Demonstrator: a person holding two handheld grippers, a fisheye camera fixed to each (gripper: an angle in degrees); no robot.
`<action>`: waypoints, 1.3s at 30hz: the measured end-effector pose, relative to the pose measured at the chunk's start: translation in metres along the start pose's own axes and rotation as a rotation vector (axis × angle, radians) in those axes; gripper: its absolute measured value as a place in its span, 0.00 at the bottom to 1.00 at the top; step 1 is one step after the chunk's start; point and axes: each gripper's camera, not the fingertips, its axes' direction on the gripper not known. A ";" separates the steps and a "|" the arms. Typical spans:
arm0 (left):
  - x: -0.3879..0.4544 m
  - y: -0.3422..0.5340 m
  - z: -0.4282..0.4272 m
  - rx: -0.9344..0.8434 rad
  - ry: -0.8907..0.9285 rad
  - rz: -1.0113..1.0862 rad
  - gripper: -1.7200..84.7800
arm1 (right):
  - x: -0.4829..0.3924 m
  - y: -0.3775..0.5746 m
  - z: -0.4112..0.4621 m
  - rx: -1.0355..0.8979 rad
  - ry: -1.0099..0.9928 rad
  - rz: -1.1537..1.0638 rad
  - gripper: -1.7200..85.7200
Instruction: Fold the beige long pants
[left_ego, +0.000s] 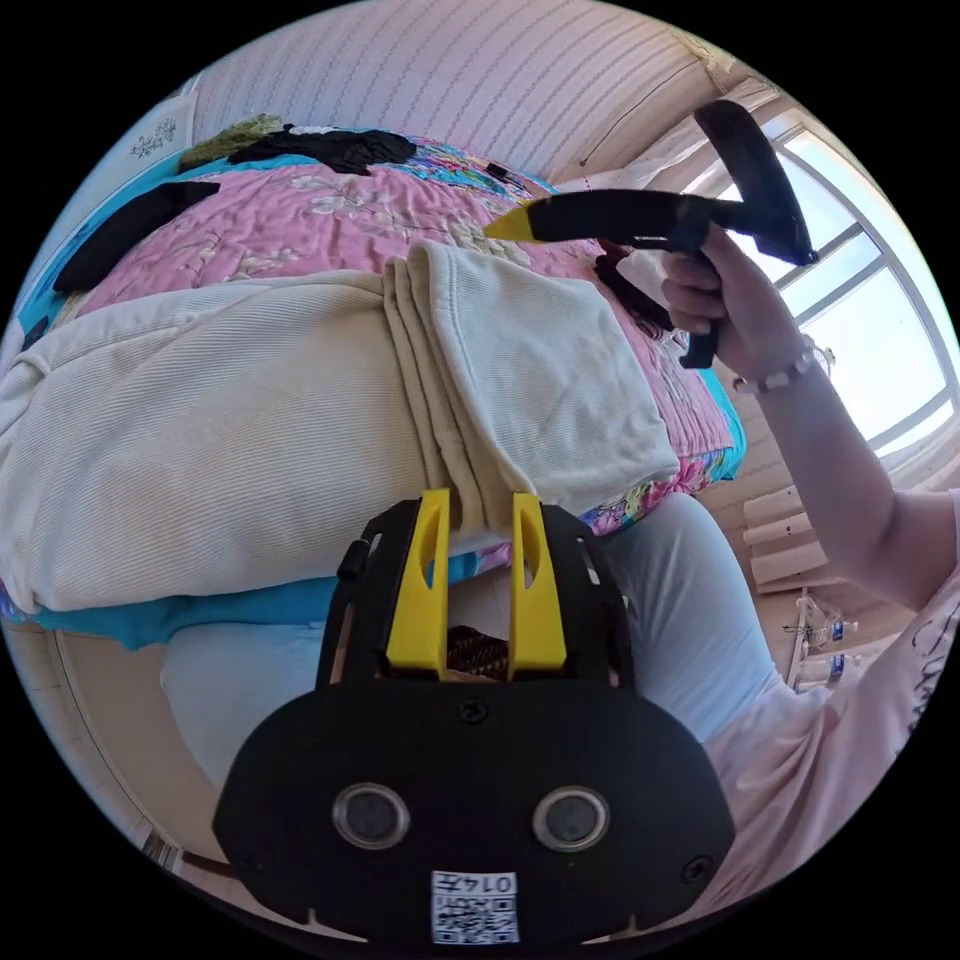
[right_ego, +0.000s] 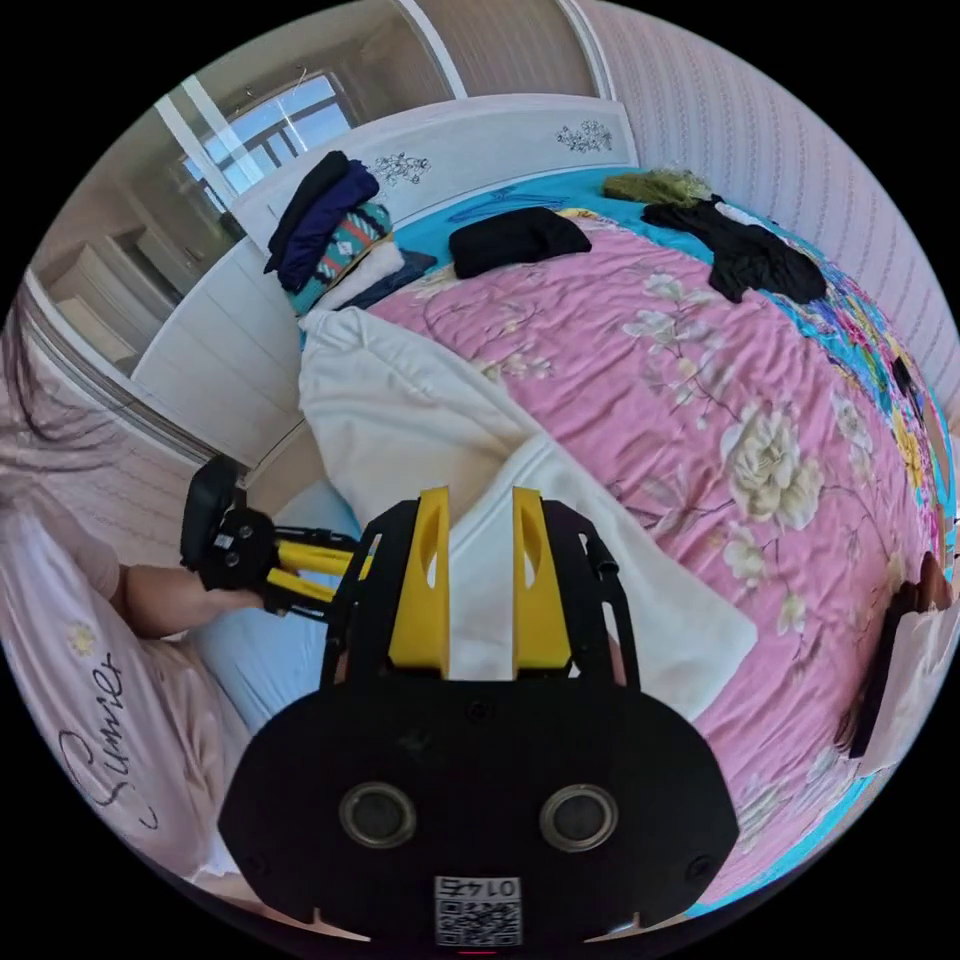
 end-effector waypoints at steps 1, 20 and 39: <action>-0.001 0.001 -0.006 -0.007 0.015 -0.005 0.13 | 0.006 -0.021 0.006 -0.028 0.003 0.001 0.15; 0.008 0.069 -0.125 0.166 -0.019 0.106 0.04 | -0.039 -0.115 -0.058 -0.099 0.059 -0.167 0.08; -0.217 0.228 -0.348 0.264 -0.626 -0.493 0.08 | -0.213 -0.395 0.022 -0.090 -0.243 -0.238 0.12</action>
